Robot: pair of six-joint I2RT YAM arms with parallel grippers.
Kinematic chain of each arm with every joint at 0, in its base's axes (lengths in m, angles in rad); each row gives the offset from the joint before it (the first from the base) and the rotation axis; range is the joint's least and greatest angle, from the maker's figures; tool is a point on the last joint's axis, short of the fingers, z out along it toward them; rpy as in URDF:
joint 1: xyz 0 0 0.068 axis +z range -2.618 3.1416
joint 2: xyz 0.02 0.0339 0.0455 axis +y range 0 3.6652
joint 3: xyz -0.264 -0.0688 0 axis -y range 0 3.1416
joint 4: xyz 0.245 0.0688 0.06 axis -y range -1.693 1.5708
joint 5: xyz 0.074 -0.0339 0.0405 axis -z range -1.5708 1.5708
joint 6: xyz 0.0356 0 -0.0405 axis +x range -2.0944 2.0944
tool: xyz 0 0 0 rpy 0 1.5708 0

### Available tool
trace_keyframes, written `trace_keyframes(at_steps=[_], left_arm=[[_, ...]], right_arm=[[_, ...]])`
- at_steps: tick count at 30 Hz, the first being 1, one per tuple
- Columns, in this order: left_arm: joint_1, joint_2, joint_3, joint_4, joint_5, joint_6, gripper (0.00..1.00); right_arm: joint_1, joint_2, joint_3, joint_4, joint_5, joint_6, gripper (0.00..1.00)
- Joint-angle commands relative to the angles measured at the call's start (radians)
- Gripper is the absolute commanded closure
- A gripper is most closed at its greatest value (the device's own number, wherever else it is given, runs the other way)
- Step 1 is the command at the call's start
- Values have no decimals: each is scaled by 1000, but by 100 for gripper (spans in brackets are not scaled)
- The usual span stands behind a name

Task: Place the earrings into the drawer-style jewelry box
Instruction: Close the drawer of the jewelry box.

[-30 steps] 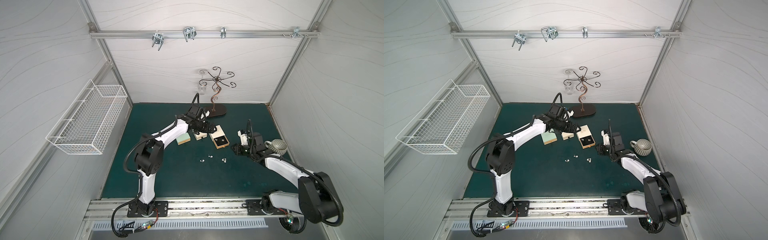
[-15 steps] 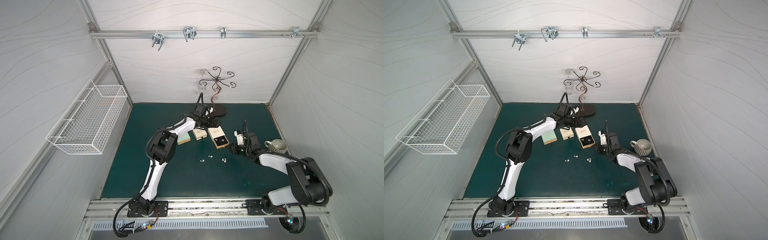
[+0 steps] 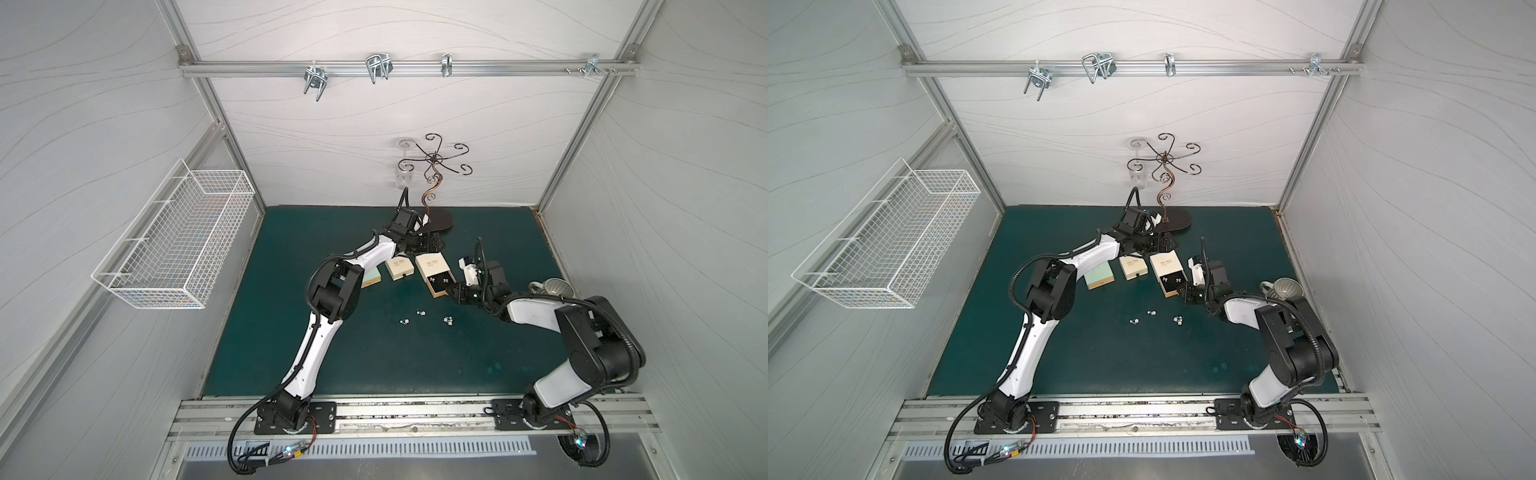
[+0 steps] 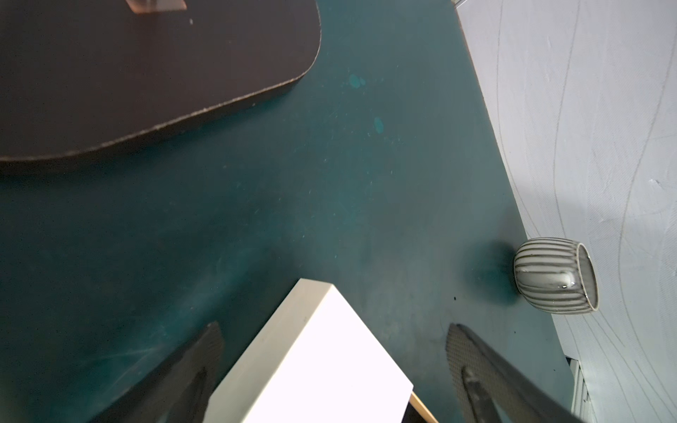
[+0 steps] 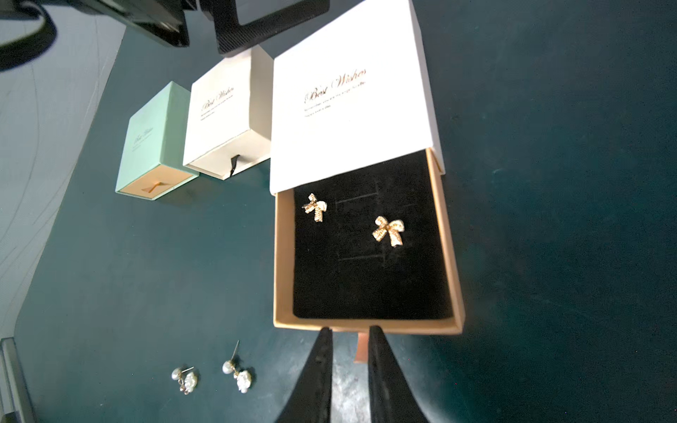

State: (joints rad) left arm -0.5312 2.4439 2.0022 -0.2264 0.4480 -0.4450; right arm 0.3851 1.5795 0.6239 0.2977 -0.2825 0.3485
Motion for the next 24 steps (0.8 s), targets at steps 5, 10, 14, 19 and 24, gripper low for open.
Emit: trace_keyframes(at_steps=[5, 10, 14, 19, 24], left_arm=[[0, 30, 52, 53, 38, -21, 2], [-4, 37, 53, 52, 55, -14, 1], [-8, 39, 55, 49, 60, 2, 1], [-9, 49, 63, 44, 76, 7, 1], [-9, 55, 71, 31, 82, 21, 1]], right_arm=[[9, 37, 16, 37, -1, -2, 79], [11, 53, 18, 49, 1, 0, 79], [10, 70, 26, 61, 0, 7, 80], [10, 92, 42, 78, 1, 19, 79], [12, 117, 69, 90, 3, 28, 80]])
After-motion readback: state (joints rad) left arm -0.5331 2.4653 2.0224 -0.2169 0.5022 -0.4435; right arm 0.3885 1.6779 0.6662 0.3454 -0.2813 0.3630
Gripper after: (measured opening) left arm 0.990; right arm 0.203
